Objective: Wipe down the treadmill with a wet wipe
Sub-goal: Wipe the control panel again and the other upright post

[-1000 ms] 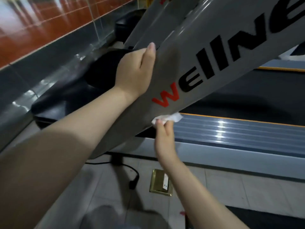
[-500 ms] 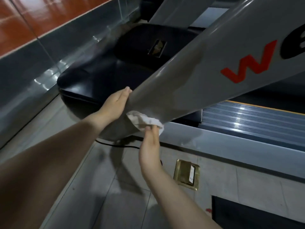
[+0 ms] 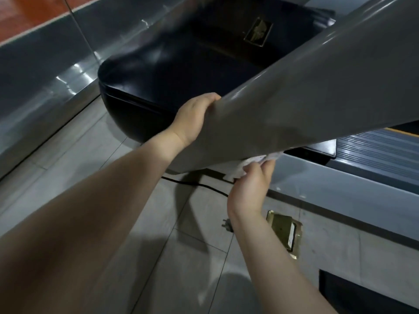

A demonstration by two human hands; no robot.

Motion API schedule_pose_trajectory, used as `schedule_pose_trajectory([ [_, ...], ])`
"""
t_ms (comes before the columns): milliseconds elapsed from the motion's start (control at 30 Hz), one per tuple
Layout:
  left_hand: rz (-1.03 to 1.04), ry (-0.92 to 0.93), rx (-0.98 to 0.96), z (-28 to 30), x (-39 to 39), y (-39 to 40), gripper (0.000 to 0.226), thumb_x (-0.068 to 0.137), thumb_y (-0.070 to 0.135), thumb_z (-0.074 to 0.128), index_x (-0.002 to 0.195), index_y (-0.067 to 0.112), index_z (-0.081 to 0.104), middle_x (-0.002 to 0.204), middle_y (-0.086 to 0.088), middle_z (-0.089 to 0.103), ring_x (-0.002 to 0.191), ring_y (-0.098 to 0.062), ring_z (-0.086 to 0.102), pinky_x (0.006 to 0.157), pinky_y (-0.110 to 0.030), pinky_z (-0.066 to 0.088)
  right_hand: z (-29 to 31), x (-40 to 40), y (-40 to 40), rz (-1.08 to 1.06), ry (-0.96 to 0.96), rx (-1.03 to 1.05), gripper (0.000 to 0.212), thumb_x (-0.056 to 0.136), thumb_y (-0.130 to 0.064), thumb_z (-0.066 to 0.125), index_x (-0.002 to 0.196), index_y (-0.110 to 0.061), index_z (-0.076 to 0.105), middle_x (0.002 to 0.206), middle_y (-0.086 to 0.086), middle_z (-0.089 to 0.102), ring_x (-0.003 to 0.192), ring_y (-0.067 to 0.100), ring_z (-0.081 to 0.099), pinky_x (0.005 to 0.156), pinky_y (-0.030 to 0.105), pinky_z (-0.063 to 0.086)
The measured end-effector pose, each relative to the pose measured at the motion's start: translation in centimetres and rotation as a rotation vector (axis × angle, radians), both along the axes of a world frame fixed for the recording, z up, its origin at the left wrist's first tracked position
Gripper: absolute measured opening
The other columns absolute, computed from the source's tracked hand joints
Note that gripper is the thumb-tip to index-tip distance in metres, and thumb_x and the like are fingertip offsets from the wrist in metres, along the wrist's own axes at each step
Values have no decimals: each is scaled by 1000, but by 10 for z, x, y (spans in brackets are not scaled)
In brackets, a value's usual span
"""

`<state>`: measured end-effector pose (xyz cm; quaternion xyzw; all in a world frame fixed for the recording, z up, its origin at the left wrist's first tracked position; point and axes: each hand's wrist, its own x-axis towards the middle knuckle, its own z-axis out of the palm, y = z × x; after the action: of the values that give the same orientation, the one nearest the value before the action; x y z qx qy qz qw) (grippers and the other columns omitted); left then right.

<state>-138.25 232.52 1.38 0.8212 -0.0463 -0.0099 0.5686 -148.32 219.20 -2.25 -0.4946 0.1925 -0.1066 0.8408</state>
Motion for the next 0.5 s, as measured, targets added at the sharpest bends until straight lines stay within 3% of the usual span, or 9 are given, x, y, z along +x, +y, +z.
schedule_pose_trajectory([
  [33, -72, 40, -37, 1, 3, 8, 48, 103, 35, 28, 91, 24, 73, 96, -7, 69, 98, -31, 61, 96, -44, 44, -4, 0, 6, -10, 9, 4, 68, 88, 10, 32, 142, -32, 40, 123, -17, 61, 97, -7, 60, 79, 8, 46],
  [100, -84, 92, -28, 1, 9, 19, 53, 106, 32, 24, 100, 19, 76, 99, -3, 73, 100, -18, 65, 93, -27, 45, -8, 5, 12, -44, 25, 25, 69, 86, 10, 34, 143, -28, 39, 130, -8, 58, 106, 2, 58, 84, 14, 45],
  [167, -38, 68, 33, -2, 13, 19, 53, 108, 34, 25, 95, 23, 75, 89, 11, 73, 87, 0, 65, 80, -13, 41, -13, 9, 8, -99, 54, 73, 54, 83, 10, 34, 126, -19, 51, 113, -3, 61, 92, 11, 55, 80, 19, 41],
  [233, -4, -13, 80, -10, 11, 17, 48, 109, 35, 28, 93, 29, 72, 83, 18, 69, 83, 9, 61, 74, -6, 39, -13, 10, 7, -130, 78, 193, 35, 82, 9, 32, 95, -14, 55, 86, -1, 53, 74, 11, 44, 70, 18, 35],
  [333, 4, -113, 73, -23, 8, 22, 42, 109, 35, 28, 99, 34, 68, 91, 19, 67, 90, 9, 60, 81, -10, 41, -24, 10, 18, -164, 154, 396, 28, 86, 5, 32, 70, -19, 36, 70, -4, 34, 66, 11, 31, 67, 21, 30],
  [400, -26, -112, 81, -22, 8, 24, 41, 109, 37, 27, 100, 37, 67, 94, 19, 67, 93, 7, 60, 85, -14, 42, -36, 10, 31, -87, 227, 449, 27, 93, -5, 35, 71, -21, 38, 72, -4, 38, 70, 10, 38, 70, 21, 35],
  [500, -77, -95, 69, -20, 9, 28, 38, 108, 37, 29, 100, 37, 66, 94, 18, 66, 93, 9, 59, 87, -13, 44, -54, 22, 49, 9, 308, 485, 32, 95, -10, 31, 66, -24, 33, 58, -7, 39, 60, 8, 39, 64, 20, 37],
])
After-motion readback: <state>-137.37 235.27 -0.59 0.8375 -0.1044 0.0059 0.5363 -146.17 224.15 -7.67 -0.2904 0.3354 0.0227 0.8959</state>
